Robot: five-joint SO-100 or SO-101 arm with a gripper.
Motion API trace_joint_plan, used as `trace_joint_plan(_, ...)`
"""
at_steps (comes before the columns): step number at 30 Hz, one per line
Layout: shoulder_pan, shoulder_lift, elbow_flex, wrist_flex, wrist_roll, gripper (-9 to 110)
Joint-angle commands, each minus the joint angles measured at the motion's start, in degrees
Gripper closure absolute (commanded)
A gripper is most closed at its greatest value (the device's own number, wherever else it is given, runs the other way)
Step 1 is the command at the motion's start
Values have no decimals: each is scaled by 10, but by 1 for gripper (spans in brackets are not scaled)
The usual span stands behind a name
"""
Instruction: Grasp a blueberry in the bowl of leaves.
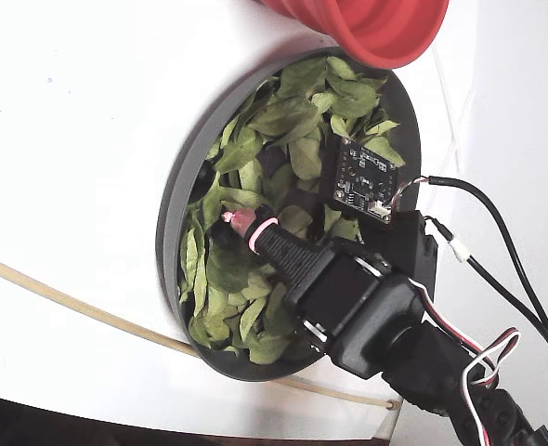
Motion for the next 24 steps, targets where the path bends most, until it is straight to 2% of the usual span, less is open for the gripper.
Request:
trace_joint_plan(1,0,1,-4,-10,0,82)
trace_joint_plan(24,8,-47,3,-62,-11,83)
